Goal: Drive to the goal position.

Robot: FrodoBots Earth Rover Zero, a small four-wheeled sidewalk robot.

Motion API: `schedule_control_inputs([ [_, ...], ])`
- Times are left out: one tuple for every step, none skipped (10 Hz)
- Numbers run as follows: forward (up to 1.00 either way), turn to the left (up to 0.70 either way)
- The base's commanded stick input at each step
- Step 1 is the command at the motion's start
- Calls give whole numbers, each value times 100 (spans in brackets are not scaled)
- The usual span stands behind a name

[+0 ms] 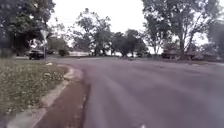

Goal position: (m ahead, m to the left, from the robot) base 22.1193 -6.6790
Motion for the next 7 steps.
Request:
schedule_control_inputs([
  [7, 0],
  [7, 0],
  [7, 0],
  [7, 0],
  [7, 0],
  [7, 0],
  [7, 0],
])
